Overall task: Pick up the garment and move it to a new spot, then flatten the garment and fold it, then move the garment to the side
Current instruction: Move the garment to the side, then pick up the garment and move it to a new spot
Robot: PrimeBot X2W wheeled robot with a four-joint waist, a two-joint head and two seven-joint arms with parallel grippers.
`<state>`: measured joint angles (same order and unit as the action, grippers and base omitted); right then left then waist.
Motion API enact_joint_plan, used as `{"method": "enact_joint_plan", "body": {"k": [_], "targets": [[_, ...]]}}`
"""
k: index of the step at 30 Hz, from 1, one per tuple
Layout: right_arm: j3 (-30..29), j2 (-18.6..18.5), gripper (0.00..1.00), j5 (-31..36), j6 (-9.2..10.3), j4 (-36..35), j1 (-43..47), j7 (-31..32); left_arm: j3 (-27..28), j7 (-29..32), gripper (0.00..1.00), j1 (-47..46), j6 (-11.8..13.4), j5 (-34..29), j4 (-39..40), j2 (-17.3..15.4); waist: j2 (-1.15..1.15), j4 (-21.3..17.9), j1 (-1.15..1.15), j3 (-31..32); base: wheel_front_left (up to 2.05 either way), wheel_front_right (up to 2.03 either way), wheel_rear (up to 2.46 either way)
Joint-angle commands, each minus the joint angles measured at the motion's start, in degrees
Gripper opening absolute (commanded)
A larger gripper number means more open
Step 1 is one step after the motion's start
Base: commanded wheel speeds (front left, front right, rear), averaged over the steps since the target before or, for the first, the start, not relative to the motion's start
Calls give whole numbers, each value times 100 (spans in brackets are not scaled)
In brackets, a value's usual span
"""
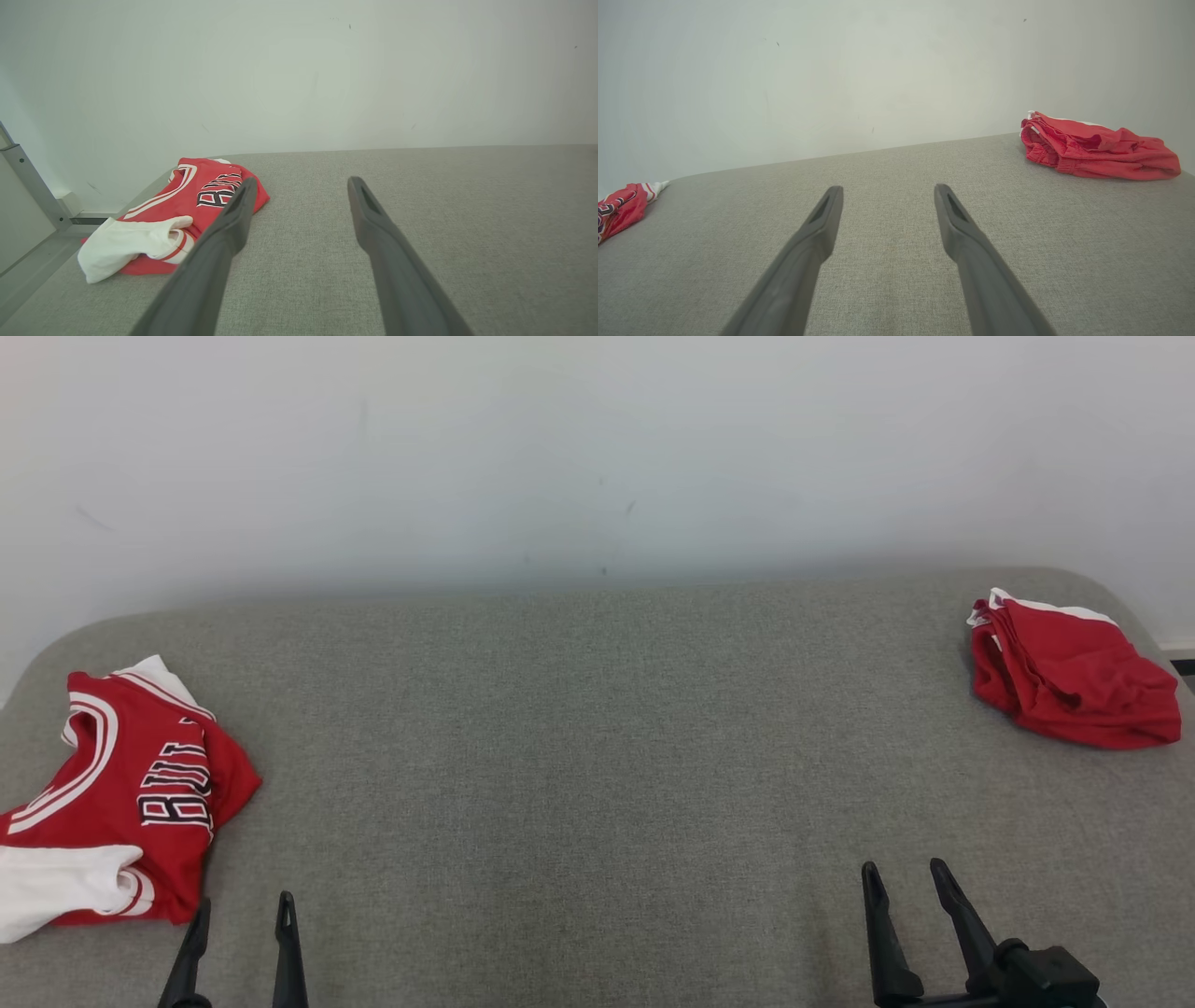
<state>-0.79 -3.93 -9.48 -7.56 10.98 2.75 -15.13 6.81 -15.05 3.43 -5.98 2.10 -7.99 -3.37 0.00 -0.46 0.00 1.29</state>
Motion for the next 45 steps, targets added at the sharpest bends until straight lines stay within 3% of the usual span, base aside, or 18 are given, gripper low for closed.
{"method": "enact_joint_plan", "body": {"k": [1,12,19,39,45], "targets": [[-17,34,100,41,15,-23,66,0,3,-18,100,33,20,-31,-20,-35,0,11,0,0,0,0,0],[-66,56,100,81,15,32,123,0,-24,-18,100,17,31,-19,-57,-50,0,51,0,17,0,0,0],[-34,63,100,80,15,48,162,0,-55,-18,100,-12,35,-8,-102,-61,0,280,0,35,0,0,0],[-26,107,100,10,15,163,210,0,-54,-18,100,-18,84,45,-149,-201,0,2001,0,-76,0,0,0],[-7,110,100,67,15,158,158,0,-1,-18,100,31,119,110,-209,-202,0,2293,0,-110,0,0,0]]}}
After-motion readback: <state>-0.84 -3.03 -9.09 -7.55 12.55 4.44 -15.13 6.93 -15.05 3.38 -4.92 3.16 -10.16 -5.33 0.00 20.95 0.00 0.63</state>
